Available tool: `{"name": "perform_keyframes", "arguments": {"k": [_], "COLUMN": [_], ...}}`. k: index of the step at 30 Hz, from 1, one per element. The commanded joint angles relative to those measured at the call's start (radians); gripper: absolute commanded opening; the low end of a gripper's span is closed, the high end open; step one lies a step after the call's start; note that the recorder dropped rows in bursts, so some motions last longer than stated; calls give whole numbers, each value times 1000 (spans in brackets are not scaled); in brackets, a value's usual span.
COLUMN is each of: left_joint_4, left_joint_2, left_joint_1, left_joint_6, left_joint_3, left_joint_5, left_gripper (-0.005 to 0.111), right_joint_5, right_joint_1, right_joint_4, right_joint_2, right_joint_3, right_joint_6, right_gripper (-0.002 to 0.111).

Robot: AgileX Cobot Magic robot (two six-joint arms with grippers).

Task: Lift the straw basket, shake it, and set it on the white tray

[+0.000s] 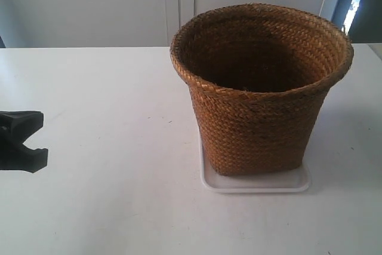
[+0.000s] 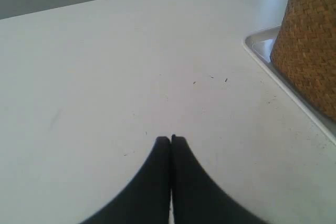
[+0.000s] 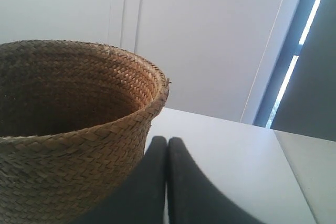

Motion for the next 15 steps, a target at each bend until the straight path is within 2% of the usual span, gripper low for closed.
{"name": "perform_keyframes", "arguments": {"k": [1,11,15], "left_joint_4": [-11,-11,-11], "left_joint_2": [1,1,-77], "left_joint_1": [1,1,1], "left_joint_6": [-4,23,82], "left_joint_3": [5,5,5], "left_joint_5": [-7,-9,45], "left_gripper": [0,0,0], "right_joint_5": [-13,-13,-11], "right_joint_1": [-8,-8,-8], "right_joint_4": [5,7,7], "right_joint_2": [-5,-5,-5], "right_joint_3": [5,5,5], "right_joint_6": [-3,-3,-3], "right_gripper": [0,0,0]}}
